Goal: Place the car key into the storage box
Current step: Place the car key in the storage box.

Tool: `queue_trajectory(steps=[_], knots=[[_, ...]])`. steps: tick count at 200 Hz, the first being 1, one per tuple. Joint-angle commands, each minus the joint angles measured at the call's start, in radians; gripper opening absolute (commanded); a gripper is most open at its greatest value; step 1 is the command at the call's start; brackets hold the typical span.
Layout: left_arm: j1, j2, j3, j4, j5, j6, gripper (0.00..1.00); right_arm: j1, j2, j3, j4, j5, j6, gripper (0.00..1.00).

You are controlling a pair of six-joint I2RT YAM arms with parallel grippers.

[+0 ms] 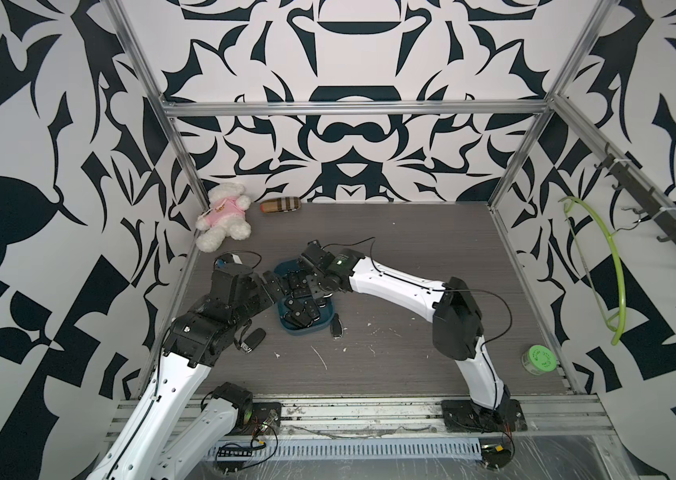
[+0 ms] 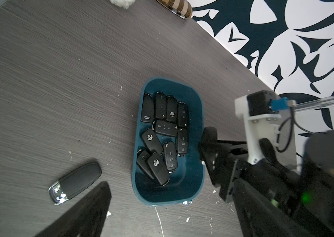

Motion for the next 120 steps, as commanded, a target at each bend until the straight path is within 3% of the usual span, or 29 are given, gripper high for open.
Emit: queue_trajectory(steps=[1, 57, 96, 120], knots=[[0.003, -0.023, 0.008, -0.039, -0.012, -0.005, 0.99, 0.023, 0.031, 0.069, -0.023, -0.034, -0.017, 0.42], [0.003, -0.031, -0.004, -0.054, 0.012, -0.003, 0.99, 0.041, 0.113, 0.11, -0.044, -0.083, -0.012, 0.43], [0.004, -0.025, -0.016, -0.035, 0.045, 0.0, 0.99, 0.041, 0.08, 0.107, -0.035, -0.089, -0.017, 0.65], [0.003, -0.008, -0.019, -0.01, 0.08, 0.007, 0.99, 0.04, 0.032, 0.089, -0.032, -0.077, -0.019, 0.7]])
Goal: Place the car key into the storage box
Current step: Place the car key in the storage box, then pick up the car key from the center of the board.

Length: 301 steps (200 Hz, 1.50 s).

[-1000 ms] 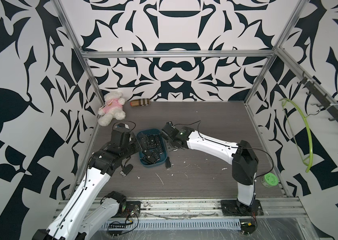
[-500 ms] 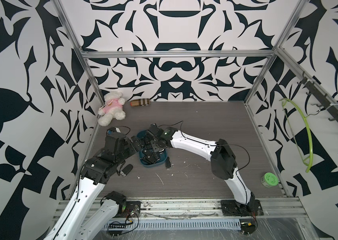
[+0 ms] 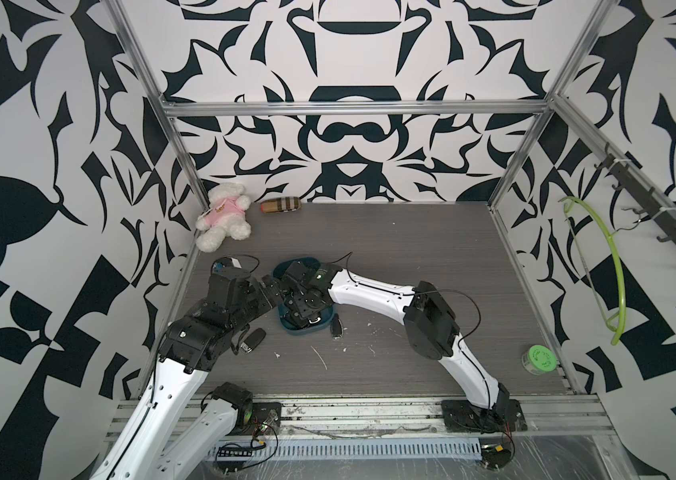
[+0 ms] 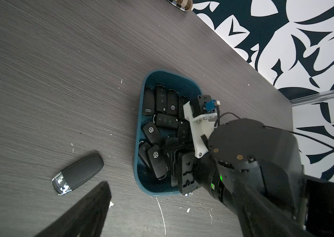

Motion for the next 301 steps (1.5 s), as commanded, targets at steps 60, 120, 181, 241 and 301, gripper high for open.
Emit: queue_trajectory(steps=[60, 120, 181, 241, 301], knots=[[0.003, 0.074, -0.04, 0.112, 0.162, 0.025, 0.99, -0.004, -0.305, -0.206, 0.039, 0.119, 0.038, 0.92], [0.003, 0.153, -0.048, 0.17, 0.293, 0.05, 0.99, 0.004, -0.458, -0.485, 0.112, 0.159, 0.107, 1.0], [0.002, 0.121, -0.091, 0.194, 0.398, 0.044, 0.99, 0.062, -0.467, -0.634, 0.217, 0.178, 0.148, 1.0], [0.002, 0.063, -0.13, 0.176, 0.499, 0.035, 0.99, 0.092, -0.434, -0.664, 0.261, 0.187, 0.183, 0.86], [0.003, 0.056, -0.129, 0.166, 0.508, 0.039, 0.99, 0.096, -0.514, -0.642, 0.223, 0.213, 0.166, 0.88]])
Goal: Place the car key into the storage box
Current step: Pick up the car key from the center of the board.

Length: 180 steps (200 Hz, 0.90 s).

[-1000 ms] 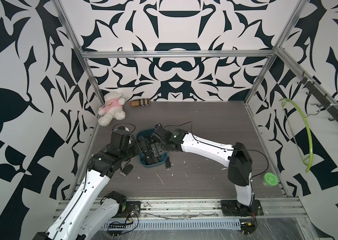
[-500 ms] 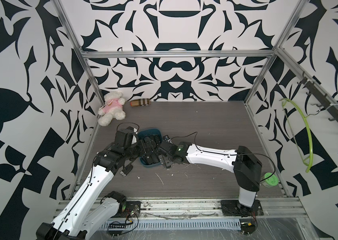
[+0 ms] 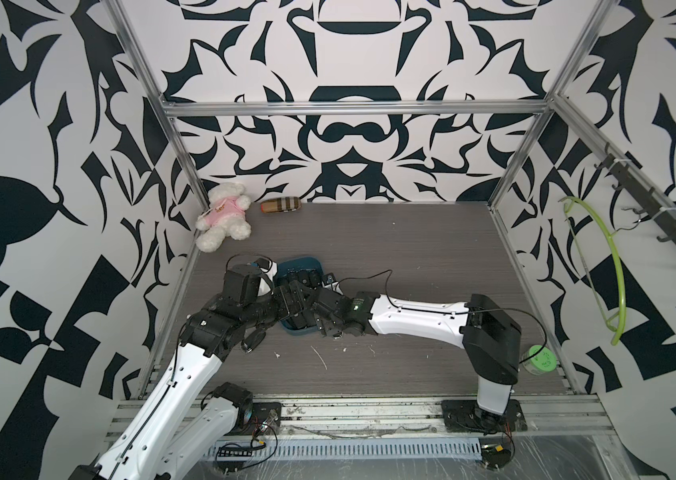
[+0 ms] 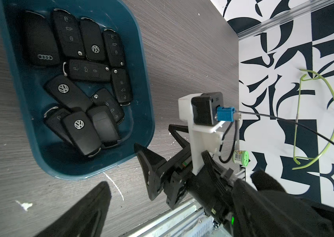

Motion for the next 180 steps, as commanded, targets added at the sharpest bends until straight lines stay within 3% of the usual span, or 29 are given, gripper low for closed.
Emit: queue_trajectory(steps=[1, 79, 180], knots=[[0.002, -0.008, -0.009, -0.022, 0.029, 0.013, 0.99, 0.01, -0.071, 0.008, -0.073, 0.02, -0.01, 0.88], [0.003, -0.084, -0.002, -0.144, -0.004, 0.039, 0.99, 0.013, -0.139, -0.108, -0.048, -0.019, 0.021, 0.87], [0.002, -0.129, -0.003, -0.229, -0.037, 0.04, 0.99, 0.016, 0.076, -0.027, 0.004, -0.009, 0.016, 0.85]])
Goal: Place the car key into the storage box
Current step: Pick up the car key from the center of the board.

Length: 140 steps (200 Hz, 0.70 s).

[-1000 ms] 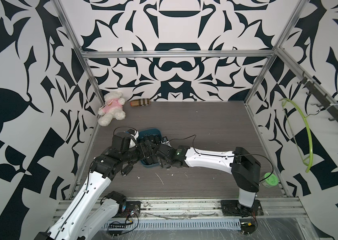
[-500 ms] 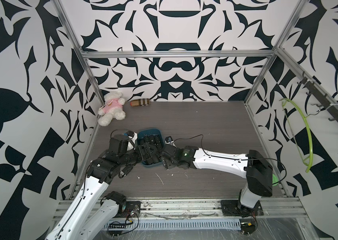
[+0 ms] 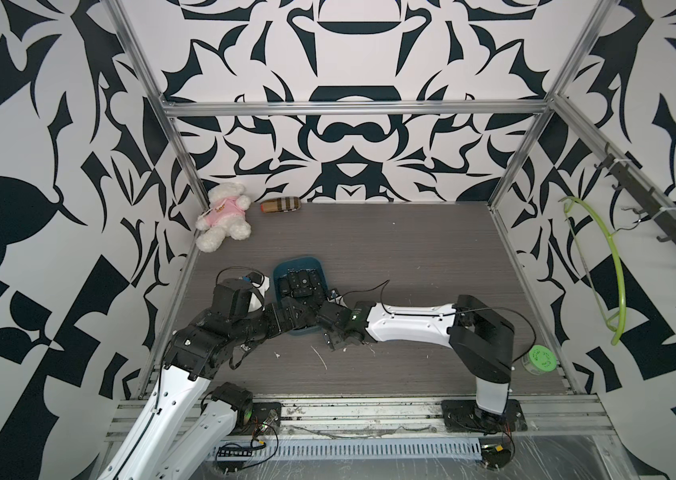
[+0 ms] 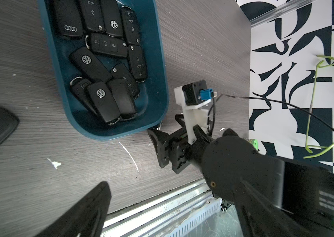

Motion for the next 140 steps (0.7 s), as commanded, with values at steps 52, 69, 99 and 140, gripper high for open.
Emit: queue_trajectory(steps=[52, 69, 99, 140], knots=[[0.002, 0.003, -0.003, -0.02, -0.016, 0.006, 0.99, -0.001, 0.068, 0.084, -0.005, 0.08, 0.017, 0.73], [0.002, 0.01, -0.001, -0.013, -0.016, 0.006, 0.99, -0.007, 0.069, 0.074, -0.006, 0.078, 0.02, 0.64], [0.003, 0.021, -0.002, -0.001, -0.015, 0.006, 0.99, -0.011, 0.046, 0.049, 0.001, 0.07, 0.022, 0.5], [0.002, 0.037, -0.002, 0.015, -0.011, 0.007, 0.99, -0.013, 0.032, 0.03, 0.01, 0.05, 0.024, 0.5]])
